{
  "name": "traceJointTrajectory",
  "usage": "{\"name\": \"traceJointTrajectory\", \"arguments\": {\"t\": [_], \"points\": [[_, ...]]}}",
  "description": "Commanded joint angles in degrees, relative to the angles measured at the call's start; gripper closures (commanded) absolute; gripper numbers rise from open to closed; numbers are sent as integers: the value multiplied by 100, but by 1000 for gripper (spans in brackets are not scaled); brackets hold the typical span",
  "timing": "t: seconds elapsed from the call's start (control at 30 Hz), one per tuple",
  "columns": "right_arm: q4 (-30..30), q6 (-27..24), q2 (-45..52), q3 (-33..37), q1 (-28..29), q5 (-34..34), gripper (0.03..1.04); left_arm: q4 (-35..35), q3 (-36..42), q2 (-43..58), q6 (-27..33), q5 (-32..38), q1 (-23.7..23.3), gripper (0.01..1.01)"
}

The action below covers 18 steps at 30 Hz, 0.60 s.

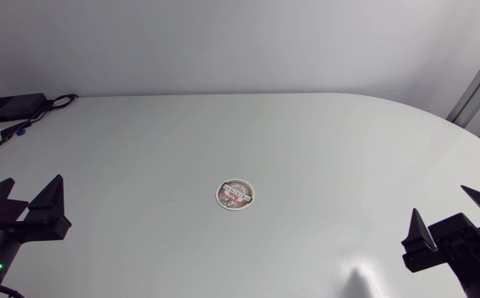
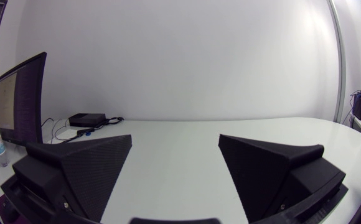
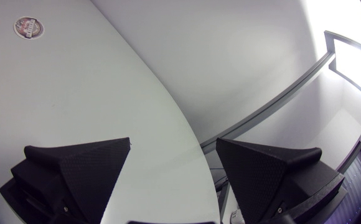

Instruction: Turn the coaster over.

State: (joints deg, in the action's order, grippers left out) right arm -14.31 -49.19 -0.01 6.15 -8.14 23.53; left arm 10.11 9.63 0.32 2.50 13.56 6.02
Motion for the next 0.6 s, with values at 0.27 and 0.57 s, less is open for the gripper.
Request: {"name": "traceJointTrajectory", "arguments": {"t": [0.27,0.57], "points": [[-283,603,-16,-202,937,-1017,66,-62,-154,-102,40,59,4,48],[-2032,-3,-34,-18,1166,-3320,66,-53,-137,-111,22,103,31,48]]}}
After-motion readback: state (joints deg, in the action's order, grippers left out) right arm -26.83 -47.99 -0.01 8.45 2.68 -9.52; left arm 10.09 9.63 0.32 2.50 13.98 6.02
